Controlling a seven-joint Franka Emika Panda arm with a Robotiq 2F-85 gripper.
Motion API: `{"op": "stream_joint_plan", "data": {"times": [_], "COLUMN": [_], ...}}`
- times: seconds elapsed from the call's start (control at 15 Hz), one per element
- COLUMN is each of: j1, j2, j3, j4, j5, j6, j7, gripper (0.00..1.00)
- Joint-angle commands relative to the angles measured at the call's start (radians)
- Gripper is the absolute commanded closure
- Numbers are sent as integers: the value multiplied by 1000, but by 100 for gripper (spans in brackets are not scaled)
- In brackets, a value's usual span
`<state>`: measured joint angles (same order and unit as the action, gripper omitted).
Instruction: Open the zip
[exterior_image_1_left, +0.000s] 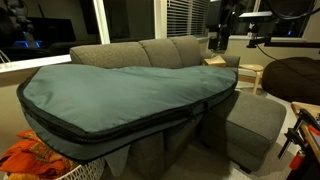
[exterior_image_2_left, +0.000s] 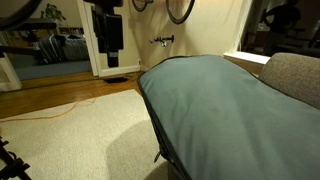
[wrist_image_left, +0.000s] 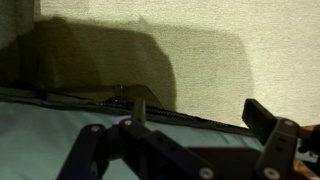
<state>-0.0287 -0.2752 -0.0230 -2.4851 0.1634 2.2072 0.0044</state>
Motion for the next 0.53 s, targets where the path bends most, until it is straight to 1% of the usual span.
{"op": "stream_joint_plan", "data": {"times": [0.0,0.13,0.2,0.47], "j1": [-13,-21,-9,-12], "j2": [1,9,11,22], "j3": [-10,-11,-13,-16], "j4": [-48,-54,-29,-31], "j5": [-18,-24,-4,-7], "j6": [61,66,30,34], "j7": [17,27,3,6], "gripper": [0,0,0,0]}}
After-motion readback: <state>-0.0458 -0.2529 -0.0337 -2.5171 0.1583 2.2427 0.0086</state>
